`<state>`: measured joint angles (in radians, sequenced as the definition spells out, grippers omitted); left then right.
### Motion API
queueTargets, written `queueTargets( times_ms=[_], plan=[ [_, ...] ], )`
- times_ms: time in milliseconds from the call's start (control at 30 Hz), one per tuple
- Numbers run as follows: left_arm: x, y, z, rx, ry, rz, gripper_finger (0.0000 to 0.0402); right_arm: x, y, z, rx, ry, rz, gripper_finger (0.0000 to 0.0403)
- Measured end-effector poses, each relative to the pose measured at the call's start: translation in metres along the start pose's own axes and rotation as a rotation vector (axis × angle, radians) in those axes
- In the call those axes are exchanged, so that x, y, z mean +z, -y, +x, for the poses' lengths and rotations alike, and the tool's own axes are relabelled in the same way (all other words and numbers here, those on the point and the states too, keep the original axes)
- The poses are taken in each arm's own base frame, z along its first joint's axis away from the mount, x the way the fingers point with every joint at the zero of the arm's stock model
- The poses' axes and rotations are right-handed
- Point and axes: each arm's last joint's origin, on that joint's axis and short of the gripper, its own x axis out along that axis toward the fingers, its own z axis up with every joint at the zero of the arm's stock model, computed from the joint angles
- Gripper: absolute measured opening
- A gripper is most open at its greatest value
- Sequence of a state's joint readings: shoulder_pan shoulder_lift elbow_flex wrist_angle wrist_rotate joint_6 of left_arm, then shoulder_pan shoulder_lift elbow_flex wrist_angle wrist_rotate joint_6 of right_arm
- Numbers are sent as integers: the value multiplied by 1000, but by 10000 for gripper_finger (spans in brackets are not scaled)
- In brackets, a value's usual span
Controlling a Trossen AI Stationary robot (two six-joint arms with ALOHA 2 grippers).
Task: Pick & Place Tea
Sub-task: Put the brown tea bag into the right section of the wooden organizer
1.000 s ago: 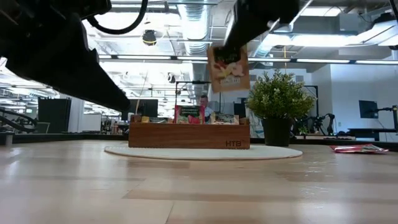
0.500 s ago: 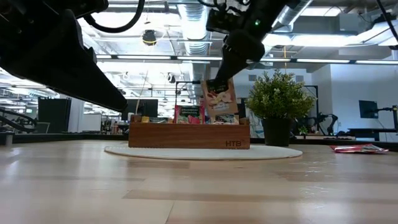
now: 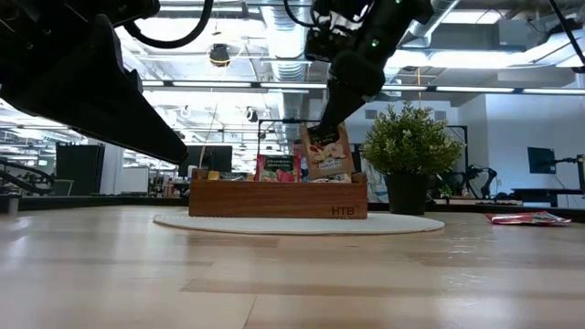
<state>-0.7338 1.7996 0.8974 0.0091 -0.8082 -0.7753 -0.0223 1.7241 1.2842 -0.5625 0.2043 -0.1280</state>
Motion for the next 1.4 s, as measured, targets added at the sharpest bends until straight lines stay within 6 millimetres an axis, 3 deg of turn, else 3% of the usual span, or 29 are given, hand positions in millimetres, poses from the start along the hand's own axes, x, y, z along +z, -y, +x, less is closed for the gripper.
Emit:
queueTargets(
  times_ms=[367, 667, 800, 933, 1233, 1400],
  plan=[
    [0, 0, 0, 0, 0, 2, 154, 1, 7, 1, 18, 16, 44, 0],
    [0, 0, 0, 2, -4, 7, 154, -5, 5, 24, 30, -53, 68, 0],
    [0, 0, 0, 2, -5, 7, 154, -5, 6, 24, 28, -52, 69, 3],
    [0, 0, 0, 2, -5, 8, 154, -5, 6, 24, 1, -58, 67, 28],
    [0, 0, 0, 2, -5, 8, 154, -10, 1, 23, -35, -115, 36, 130],
    [0, 0, 0, 2, -5, 7, 154, -13, -3, 21, -24, -147, 21, 125]
  ],
)
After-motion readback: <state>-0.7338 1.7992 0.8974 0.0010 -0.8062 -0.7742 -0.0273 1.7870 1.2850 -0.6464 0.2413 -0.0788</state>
